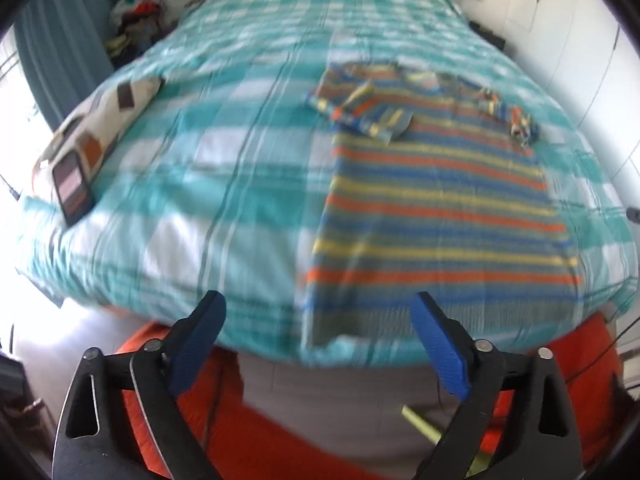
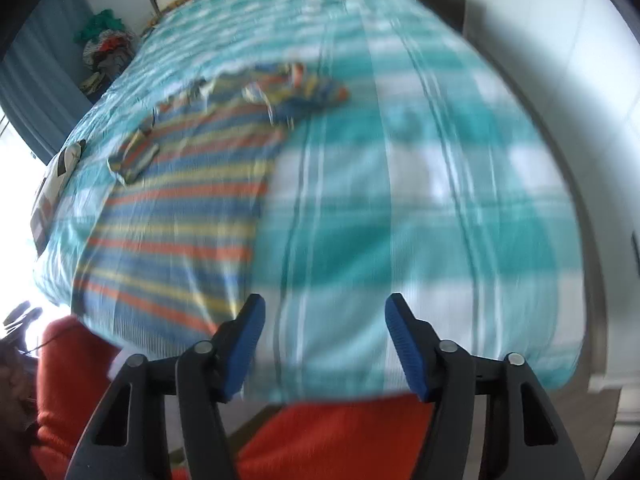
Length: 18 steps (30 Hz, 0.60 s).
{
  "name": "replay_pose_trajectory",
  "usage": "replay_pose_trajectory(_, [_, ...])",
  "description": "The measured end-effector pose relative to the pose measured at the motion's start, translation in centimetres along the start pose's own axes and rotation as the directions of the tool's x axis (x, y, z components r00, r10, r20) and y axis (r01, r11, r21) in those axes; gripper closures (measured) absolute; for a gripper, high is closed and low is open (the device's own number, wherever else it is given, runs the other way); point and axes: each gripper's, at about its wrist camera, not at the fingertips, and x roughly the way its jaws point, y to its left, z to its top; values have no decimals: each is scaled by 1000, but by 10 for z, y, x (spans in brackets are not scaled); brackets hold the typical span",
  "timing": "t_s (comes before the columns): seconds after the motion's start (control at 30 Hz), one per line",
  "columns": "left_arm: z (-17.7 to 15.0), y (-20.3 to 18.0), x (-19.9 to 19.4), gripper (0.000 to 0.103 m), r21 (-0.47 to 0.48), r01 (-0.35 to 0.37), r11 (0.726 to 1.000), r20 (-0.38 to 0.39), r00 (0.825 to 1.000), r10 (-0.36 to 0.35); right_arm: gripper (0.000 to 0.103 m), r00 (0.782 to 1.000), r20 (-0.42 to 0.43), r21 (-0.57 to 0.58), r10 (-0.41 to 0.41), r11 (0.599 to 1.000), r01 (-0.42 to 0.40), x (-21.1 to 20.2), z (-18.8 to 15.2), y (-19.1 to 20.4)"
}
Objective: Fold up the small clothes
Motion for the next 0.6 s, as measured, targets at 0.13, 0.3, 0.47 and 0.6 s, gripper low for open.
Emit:
replay_pose_trajectory(0.13, [25, -27, 37, 8, 47, 37, 998, 9, 999, -37, 36, 994, 107, -121, 22, 993, -9, 15, 47, 35])
replay_pose_trajectory(0.3, [35, -60, 91, 10, 75, -11, 997, 18, 1000, 10, 36, 996, 81, -250, -21, 967, 41, 96, 136, 84])
replay_pose_trajectory(0.47, [10, -65, 99, 16, 73, 19, 997, -20, 1000, -18, 36, 992, -1, -314, -129, 941, 122, 181, 203, 112])
replay_pose_trajectory(0.6, [-2, -65, 91, 13, 142, -35, 989, 11, 999, 33, 71, 984, -55, -355, -169, 924, 139, 227, 215, 112])
